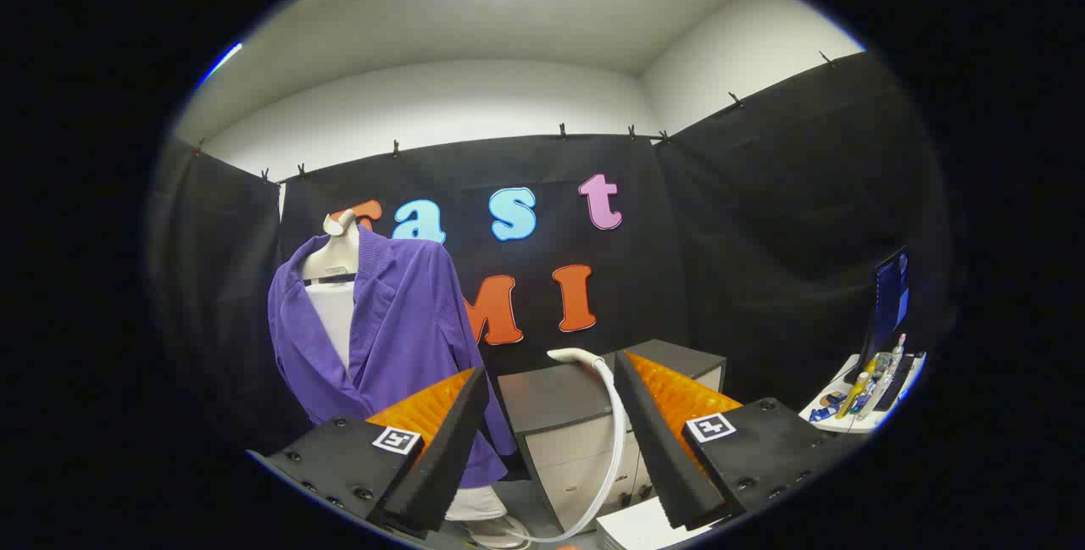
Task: Iron the clothes twice with a garment steamer, once on the left side and once on the right side.
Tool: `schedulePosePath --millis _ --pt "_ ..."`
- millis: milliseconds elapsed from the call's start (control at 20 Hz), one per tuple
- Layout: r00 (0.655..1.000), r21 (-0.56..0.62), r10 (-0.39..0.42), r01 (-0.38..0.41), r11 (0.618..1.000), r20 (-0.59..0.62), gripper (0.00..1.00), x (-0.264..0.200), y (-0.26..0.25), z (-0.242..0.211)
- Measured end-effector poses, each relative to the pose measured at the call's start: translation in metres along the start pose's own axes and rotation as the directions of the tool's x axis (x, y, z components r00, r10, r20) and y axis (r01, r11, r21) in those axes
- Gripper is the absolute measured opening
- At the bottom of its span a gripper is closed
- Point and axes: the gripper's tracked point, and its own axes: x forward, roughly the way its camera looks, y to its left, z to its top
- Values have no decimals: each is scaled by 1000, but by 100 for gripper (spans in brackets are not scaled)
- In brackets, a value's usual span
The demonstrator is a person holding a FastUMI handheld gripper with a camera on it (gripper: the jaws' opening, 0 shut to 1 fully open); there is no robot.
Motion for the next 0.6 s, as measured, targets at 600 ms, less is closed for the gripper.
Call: schedulePosePath --millis 600 --pt "999 -49 41 -42 998 -14 98 -4 11 17"
